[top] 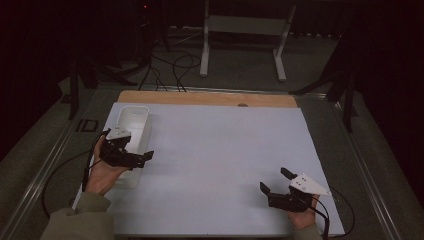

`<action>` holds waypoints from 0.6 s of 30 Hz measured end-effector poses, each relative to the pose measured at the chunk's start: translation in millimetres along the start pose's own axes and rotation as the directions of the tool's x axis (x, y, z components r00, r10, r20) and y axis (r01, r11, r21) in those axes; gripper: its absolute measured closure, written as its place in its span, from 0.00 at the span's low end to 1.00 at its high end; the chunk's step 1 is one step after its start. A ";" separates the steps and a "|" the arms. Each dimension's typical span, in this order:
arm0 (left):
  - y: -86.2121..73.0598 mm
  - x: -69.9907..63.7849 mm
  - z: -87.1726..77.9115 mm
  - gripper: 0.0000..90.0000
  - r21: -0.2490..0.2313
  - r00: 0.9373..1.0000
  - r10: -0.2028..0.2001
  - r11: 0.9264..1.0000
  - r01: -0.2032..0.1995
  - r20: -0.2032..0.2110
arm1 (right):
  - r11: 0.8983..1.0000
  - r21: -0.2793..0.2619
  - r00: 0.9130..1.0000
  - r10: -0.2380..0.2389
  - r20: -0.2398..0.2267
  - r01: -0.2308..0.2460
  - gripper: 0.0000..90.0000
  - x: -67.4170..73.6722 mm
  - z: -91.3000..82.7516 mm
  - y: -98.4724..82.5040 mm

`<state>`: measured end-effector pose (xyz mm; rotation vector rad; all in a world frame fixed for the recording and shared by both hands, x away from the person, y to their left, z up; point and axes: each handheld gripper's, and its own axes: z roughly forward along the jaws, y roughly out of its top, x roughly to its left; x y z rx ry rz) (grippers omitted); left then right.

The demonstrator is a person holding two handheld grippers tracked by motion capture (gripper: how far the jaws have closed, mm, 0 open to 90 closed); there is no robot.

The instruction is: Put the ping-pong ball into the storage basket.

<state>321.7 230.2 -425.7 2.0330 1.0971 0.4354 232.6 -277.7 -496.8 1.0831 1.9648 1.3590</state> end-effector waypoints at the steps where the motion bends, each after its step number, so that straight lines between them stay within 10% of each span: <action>1: -1.0 -1.5 -0.2 0.00 -0.013 1.000 0.003 1.000 -0.003 0.005 | 1.000 0.000 1.000 0.000 -0.001 0.000 0.08 0.1 0.0 0.0; 18: -12.4 -14.3 -3.7 0.00 -0.084 0.999 0.029 0.996 -0.026 0.029 | 1.000 -0.001 1.000 0.002 -0.001 -0.002 0.08 -0.1 0.1 0.0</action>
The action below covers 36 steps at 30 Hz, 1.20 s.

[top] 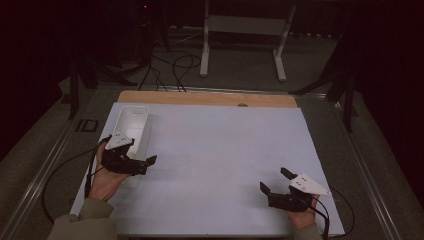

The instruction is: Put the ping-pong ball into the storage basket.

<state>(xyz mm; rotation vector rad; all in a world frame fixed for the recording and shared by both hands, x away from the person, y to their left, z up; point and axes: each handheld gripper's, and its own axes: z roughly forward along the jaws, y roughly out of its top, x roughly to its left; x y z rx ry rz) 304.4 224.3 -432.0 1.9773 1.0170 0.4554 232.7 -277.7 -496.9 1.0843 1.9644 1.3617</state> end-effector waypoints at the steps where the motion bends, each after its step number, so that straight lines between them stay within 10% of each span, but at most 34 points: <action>1: -1.0 -0.9 0.0 0.00 -0.002 1.000 -0.004 1.000 0.004 0.005 | 1.000 0.000 1.000 0.001 0.000 -0.001 0.08 0.0 0.0 0.0; 36: -45.1 -16.6 -10.9 0.00 -0.182 0.999 0.041 0.983 -0.034 0.033 | 1.000 -0.027 1.000 0.003 -0.010 -0.003 0.08 -3.2 -0.1 4.3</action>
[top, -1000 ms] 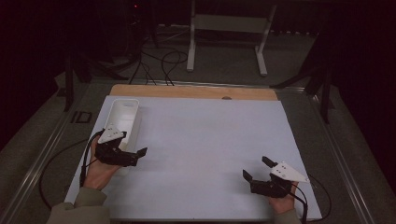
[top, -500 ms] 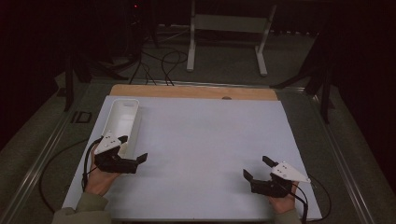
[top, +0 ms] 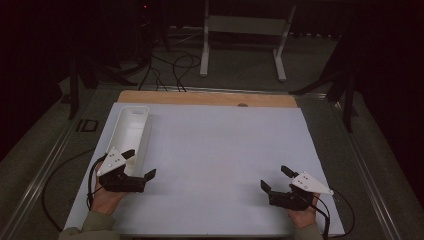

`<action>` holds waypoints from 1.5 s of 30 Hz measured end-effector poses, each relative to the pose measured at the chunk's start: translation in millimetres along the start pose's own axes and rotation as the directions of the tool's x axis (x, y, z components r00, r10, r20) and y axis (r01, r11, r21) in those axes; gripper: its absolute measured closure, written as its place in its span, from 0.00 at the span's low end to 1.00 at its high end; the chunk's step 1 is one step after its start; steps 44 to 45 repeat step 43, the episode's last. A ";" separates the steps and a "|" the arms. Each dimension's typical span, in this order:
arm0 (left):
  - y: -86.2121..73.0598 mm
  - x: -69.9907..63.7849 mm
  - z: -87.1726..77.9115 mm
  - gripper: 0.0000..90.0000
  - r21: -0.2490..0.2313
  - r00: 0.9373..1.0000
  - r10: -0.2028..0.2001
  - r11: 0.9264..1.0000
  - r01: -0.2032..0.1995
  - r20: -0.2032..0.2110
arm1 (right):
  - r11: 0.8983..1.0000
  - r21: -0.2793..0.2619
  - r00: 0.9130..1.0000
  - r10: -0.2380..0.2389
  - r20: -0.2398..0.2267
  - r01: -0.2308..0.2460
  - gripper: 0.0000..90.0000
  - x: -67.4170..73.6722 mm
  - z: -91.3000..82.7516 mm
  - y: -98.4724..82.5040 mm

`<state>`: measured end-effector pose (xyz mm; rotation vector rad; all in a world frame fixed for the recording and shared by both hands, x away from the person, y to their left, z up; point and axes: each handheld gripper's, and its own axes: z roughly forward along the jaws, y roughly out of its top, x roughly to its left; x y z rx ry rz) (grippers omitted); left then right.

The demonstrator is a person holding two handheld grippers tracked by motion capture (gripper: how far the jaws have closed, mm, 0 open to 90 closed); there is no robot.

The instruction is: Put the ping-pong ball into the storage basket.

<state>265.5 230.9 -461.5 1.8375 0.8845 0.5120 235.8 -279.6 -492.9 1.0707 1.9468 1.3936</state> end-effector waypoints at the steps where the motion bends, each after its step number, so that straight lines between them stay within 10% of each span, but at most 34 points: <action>1: -1.3 -0.3 -0.2 0.00 -0.004 1.000 -0.001 1.000 0.001 -0.001 | 1.000 -0.001 1.000 0.003 -0.002 -0.003 0.08 -0.2 0.0 0.3; 45: -10.1 -4.3 -15.9 0.00 -0.119 0.998 0.011 0.993 -0.017 -0.054 | 0.996 -0.089 0.999 -0.030 -0.028 0.028 0.08 0.7 -3.4 11.2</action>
